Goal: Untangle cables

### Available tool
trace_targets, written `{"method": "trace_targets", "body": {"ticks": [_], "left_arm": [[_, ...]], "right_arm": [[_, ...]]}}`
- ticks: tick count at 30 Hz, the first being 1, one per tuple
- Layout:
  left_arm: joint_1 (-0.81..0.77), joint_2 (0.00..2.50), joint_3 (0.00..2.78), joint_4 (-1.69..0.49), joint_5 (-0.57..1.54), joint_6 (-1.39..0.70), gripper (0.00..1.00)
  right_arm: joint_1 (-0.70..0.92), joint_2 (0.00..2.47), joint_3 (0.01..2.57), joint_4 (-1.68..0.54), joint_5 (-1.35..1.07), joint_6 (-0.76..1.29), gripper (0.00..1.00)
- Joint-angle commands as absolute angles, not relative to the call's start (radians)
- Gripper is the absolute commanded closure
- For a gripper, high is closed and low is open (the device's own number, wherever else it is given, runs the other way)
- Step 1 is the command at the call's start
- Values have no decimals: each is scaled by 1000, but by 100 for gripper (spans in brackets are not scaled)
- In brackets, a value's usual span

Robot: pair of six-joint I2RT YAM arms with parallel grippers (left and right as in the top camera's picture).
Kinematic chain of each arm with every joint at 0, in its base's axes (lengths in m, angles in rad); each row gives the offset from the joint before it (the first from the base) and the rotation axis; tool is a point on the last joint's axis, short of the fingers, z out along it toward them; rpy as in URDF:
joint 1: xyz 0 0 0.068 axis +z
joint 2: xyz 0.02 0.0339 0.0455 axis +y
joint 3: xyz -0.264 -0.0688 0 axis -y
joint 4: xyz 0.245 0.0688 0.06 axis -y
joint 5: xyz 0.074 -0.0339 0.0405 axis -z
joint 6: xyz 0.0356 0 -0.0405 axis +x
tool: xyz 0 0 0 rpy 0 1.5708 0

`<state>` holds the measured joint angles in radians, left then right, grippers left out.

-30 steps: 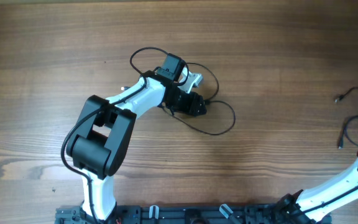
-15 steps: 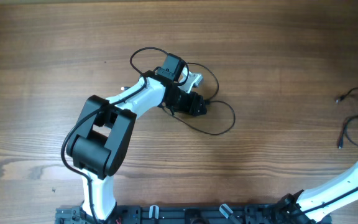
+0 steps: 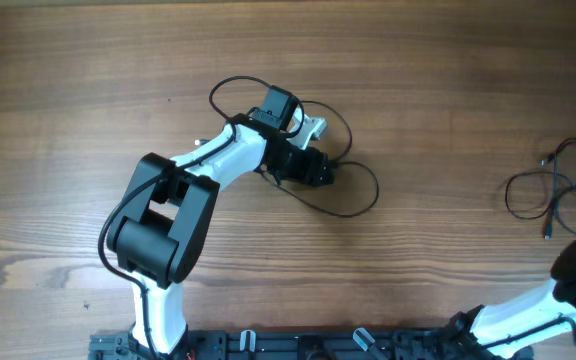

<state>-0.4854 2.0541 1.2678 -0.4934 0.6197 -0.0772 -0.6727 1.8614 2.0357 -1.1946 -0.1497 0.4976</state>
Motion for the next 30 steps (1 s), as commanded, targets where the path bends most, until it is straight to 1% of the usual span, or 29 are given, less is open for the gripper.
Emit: {"method": "trace_targets", "body": {"ticks": [1, 3, 6, 8, 11, 12, 15, 18, 19, 22, 25, 27, 30], "left_arm": [[-485, 2103, 1221, -469, 534, -82, 31], [-459, 2033, 1221, -440, 521, -71, 28], [-421, 1943, 1221, -442, 444, -71, 25], [-359, 1861, 1221, -461, 418, -71, 24], [-263, 1777, 1221, -485, 413, -67, 24], [-213, 1742, 1221, -501, 413, -67, 24], [-117, 1690, 1221, -544, 408, -67, 23], [-44, 1669, 1221, -581, 387, -67, 20], [-11, 1666, 1221, -596, 387, -68, 18], [41, 1666, 1221, -622, 388, -67, 18], [51, 1666, 1221, -619, 387, -67, 18], [51, 1666, 1221, -615, 388, -67, 18], [51, 1666, 1221, -614, 376, -68, 17]], "right_arm": [[-567, 1860, 2042, -1246, -135, 313, 0], [-455, 1860, 2037, -1264, -177, 195, 0], [-345, 1860, 2026, -1269, -177, 184, 0], [-267, 1860, 2004, -1262, -151, 218, 0], [-178, 1860, 1971, -1262, -134, 208, 0], [-142, 1860, 1950, -1259, -132, 194, 0], [-35, 1860, 1865, -1235, -150, 65, 0], [75, 1860, 1761, -1147, -178, 36, 0], [129, 1860, 1711, -1088, -244, -4, 0], [247, 1862, 1637, -978, -271, -27, 0], [345, 1863, 1597, -885, -267, -72, 0], [416, 1877, 1588, -803, -232, -48, 0], [446, 1928, 1588, -738, -233, -44, 0]]}}
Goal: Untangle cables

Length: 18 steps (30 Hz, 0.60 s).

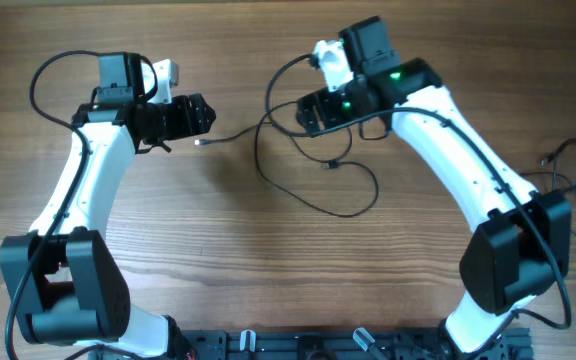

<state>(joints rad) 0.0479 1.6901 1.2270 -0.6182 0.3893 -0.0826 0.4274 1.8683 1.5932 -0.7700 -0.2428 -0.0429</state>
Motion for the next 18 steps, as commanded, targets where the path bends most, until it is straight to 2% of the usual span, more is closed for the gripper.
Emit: {"method": "trace_targets", "body": {"ticks": [1, 4, 6, 11, 18], "left_arm": [[51, 1666, 1221, -614, 345, -85, 16], [51, 1666, 1221, -614, 192, -124, 15], [66, 1665, 1221, -610, 128, -137, 15], [131, 1664, 1221, -611, 153, -143, 14], [134, 1664, 1221, -601, 228, -142, 14]], "right_arm": [[452, 1956, 1588, -723, -234, -45, 0], [472, 2025, 1588, -688, -234, -51, 0], [491, 2080, 1588, -632, -332, -80, 0], [528, 2181, 1588, -561, -393, -106, 0], [537, 2235, 1588, -532, -419, -193, 0]]}}
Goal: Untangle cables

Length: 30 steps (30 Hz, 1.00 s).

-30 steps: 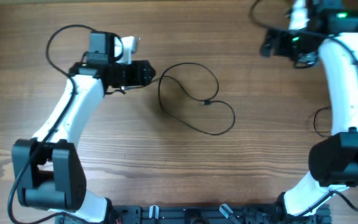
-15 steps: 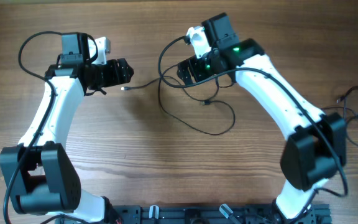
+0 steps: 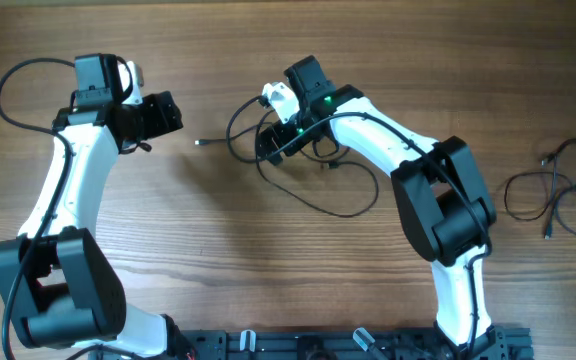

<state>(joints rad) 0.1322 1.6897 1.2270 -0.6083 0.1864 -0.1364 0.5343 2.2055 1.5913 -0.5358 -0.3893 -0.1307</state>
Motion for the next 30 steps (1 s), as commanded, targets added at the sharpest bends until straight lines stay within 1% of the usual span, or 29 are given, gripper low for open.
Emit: {"method": "trace_targets", "body": {"ticks": [1, 5, 8, 18, 21, 22, 23, 24, 25, 27, 30], "left_arm": [[134, 1664, 1221, -601, 240, -142, 14], [134, 1664, 1221, -602, 280, -142, 14], [134, 1664, 1221, -604, 281, -142, 14], [134, 1664, 1221, -611, 280, -142, 13], [134, 1664, 1221, -611, 281, -142, 13], [134, 1664, 1221, -611, 281, -142, 13], [134, 1664, 1221, -611, 281, -142, 13], [134, 1664, 1221, -611, 281, -142, 13], [134, 1664, 1221, -611, 281, -142, 13], [134, 1664, 1221, -611, 281, -142, 13], [134, 1664, 1221, -611, 281, -142, 13]], "right_arm": [[537, 2235, 1588, -530, -418, -223, 0], [537, 2235, 1588, -528, -416, -283, 0], [536, 2237, 1588, -519, -404, -290, 0], [536, 2288, 1588, -511, -427, -258, 0], [538, 2288, 1588, -548, -472, -217, 0], [538, 2288, 1588, -571, -473, -218, 4], [538, 2288, 1588, -598, -473, -244, 5], [540, 2288, 1588, -656, -405, -312, 2], [540, 2288, 1588, -664, -322, -304, 1], [539, 2288, 1588, -685, -198, -308, 1], [538, 2288, 1588, -689, -92, -334, 2]]}}
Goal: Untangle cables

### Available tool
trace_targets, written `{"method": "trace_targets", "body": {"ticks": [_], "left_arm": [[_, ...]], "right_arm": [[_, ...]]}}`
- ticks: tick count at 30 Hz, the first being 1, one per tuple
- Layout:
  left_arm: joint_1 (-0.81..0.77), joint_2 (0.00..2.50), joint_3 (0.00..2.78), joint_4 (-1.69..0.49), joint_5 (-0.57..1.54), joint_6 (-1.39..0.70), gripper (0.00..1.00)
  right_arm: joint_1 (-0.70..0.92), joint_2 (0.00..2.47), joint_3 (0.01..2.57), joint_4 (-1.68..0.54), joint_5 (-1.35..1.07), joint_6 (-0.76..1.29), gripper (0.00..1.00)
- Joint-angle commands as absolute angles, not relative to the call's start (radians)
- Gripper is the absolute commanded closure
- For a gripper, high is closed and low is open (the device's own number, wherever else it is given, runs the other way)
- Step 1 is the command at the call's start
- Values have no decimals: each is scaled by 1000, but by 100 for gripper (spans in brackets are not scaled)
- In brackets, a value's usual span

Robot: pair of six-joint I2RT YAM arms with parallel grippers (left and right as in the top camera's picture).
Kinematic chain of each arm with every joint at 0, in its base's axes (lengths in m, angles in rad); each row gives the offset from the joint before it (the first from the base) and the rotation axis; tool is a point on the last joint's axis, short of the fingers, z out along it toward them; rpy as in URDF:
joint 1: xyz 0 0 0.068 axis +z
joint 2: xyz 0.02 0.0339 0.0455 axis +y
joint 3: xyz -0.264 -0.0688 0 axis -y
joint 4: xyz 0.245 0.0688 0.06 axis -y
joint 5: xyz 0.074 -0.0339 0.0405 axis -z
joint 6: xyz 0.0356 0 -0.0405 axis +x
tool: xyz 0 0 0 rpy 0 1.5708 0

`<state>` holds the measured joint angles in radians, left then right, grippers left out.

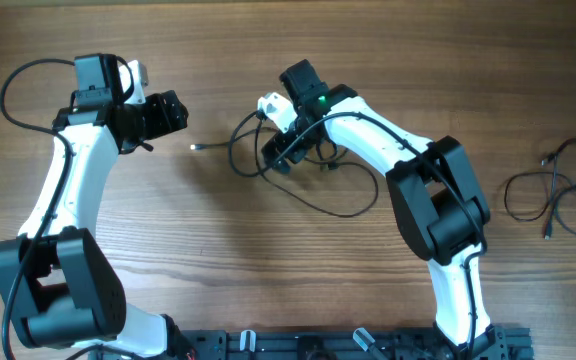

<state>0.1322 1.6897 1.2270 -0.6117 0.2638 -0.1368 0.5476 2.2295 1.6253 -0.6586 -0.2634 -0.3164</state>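
A thin black cable [353, 205] lies in loops on the wooden table, and its small plug end [196, 147] points left. My right gripper [279, 156] is down in the tangle at the loops' left side and looks shut on the black cable. My left gripper [180, 113] hovers at the upper left, fingers pointing right. It looks open and holds nothing. The plug end lies a short way below and to the right of it, apart from it.
A second black cable bundle [556, 190] lies at the far right edge of the table [288, 280]. The arm bases stand along the front edge. The left arm's own cord arcs at the far left.
My right gripper has shifted slightly toward the front with the cable. The loop to its left has changed shape, and the plug end has moved a little to the left. The left arm has barely moved.
First my left gripper was on the cable tangle mid-table, with the right arm folded at the front right. Then the left was at the upper left, the plug end drawn out toward it, and the right over the tangle. After that the right gripper was down in the loops, as now.
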Motion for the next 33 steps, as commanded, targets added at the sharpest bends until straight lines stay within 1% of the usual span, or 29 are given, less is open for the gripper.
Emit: {"method": "trace_targets", "body": {"ticks": [1, 5, 7, 9, 10, 13, 14, 15, 16, 19, 22, 27, 29, 31, 33], "left_arm": [[134, 1664, 1221, -611, 281, -142, 13], [134, 1664, 1221, -611, 281, -142, 13], [134, 1664, 1221, -611, 281, -142, 13], [134, 1664, 1221, -611, 281, -142, 13], [134, 1664, 1221, -612, 281, -142, 13], [134, 1664, 1221, -615, 300, -142, 13], [134, 1664, 1221, -615, 300, -142, 13], [134, 1664, 1221, -615, 300, -142, 13], [134, 1664, 1221, -615, 300, -142, 12], [134, 1664, 1221, -618, 300, -142, 12], [133, 1664, 1221, -628, 304, -142, 11], [133, 1664, 1221, -633, 323, -142, 11], [133, 1664, 1221, -634, 334, -142, 11], [133, 1664, 1221, -634, 354, -142, 11], [133, 1664, 1221, -634, 370, -142, 11]], "right_arm": [[538, 2288, 1588, -685, -84, -341, 4], [538, 2288, 1588, -667, -74, -340, 15], [538, 2288, 1588, -670, -74, -340, 25], [538, 2288, 1588, -676, -88, -338, 29], [538, 2288, 1588, -680, -105, -338, 34], [539, 2288, 1588, -696, -159, -337, 53], [539, 2288, 1588, -702, -184, -336, 62], [539, 2288, 1588, -705, -209, -318, 81], [539, 2288, 1588, -699, -211, -279, 96], [538, 2287, 1594, -682, -222, -182, 96], [538, 2268, 1652, -737, -197, -102, 96], [537, 2065, 1806, -918, -14, -73, 96], [533, 1978, 1823, -945, 55, -59, 96], [521, 1911, 1823, -979, 76, -36, 96], [498, 1875, 1823, -1066, 76, 20, 96]]}}
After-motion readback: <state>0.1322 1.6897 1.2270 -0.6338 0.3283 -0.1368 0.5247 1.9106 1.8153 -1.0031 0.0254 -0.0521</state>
